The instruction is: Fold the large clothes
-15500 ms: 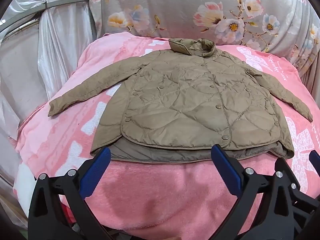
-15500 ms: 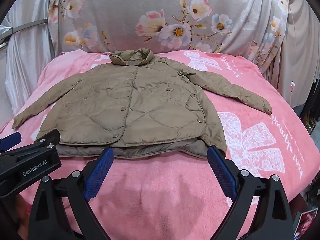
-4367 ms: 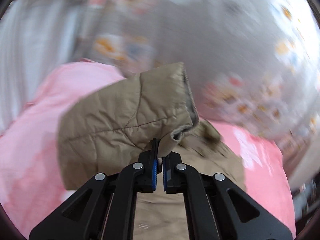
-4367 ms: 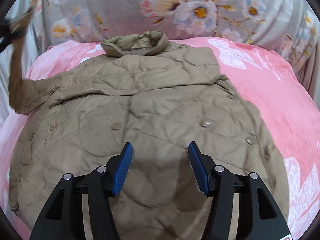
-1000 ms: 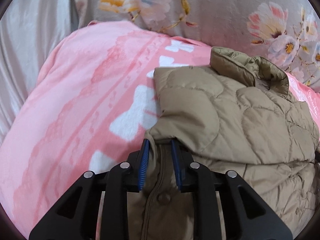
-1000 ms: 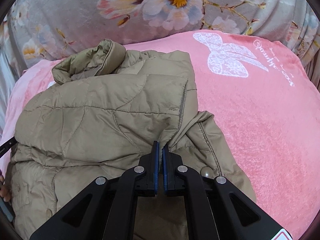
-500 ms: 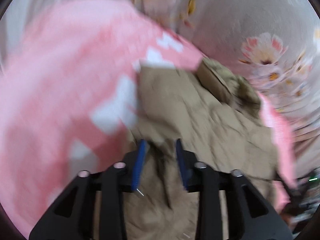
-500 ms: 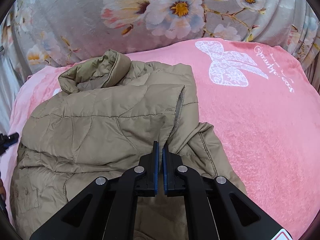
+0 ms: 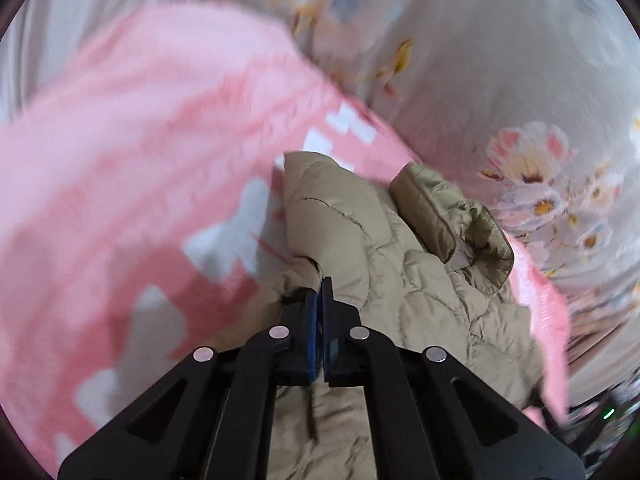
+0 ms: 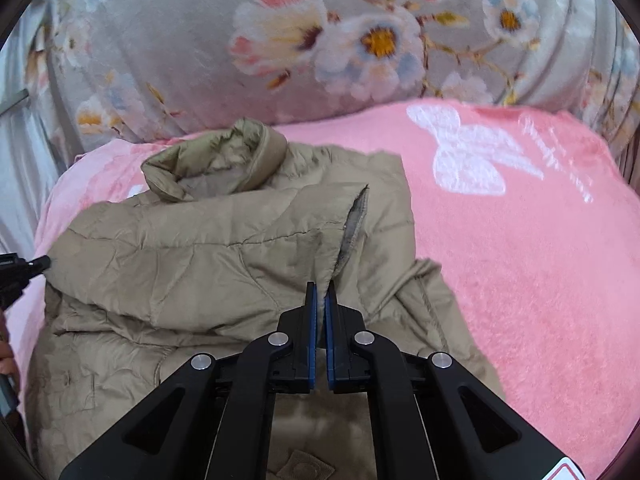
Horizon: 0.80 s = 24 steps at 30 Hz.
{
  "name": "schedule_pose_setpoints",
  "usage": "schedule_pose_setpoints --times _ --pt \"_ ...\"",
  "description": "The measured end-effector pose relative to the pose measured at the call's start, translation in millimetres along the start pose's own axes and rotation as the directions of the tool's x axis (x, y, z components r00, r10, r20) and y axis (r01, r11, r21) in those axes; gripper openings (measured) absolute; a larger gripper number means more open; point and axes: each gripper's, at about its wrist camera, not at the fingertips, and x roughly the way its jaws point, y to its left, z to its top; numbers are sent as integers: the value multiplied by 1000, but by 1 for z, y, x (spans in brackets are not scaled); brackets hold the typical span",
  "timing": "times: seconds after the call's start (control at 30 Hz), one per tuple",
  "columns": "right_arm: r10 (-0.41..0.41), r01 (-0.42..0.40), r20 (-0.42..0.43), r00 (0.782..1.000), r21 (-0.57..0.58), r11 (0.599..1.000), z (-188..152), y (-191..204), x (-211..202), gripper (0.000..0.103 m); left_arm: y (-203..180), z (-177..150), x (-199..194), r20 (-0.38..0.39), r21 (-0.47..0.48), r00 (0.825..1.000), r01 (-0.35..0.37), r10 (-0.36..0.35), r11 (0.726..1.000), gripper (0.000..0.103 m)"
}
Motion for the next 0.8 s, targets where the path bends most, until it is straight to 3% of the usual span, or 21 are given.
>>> schedule_pose_setpoints --times 0.07,0.17,0.37,0.5,0.6,0.63,0.73,0.8 --pt "-37 35 -51 998 -31 999 -3 1 14 2 1 -10 1 -27 45 999 -43 44 998 0" --pt "-14 14 -159 987 3 1000 -15 -6 42 1 12 -25 32 -105 74 987 -116 123 991 0" --pt "-49 40 -185 981 -55 998 -17 3 51 3 2 -37 42 -82 167 974 -193 209 967 3" --pt "-47 43 -173 984 -24 999 -21 -4 32 17 -10 -46 35 -38 275 961 -252 272 928 7" --pt "-77 76 -146 986 -10 997 -25 -9 4 38 -16 -53 10 -50 341 963 -233 265 911 26" --pt "-73 73 -134 988 -7 997 -25 -9 -5 38 -19 -53 1 -46 349 964 -228 260 909 32" --pt "-57 57 -73 996 -8 998 -13 -3 -32 38 -43 -46 -28 9 395 976 -205 219 895 35" --pt "-25 25 -34 999 -17 1000 7 13 -40 38 -73 -32 -40 73 418 979 -203 190 885 42"
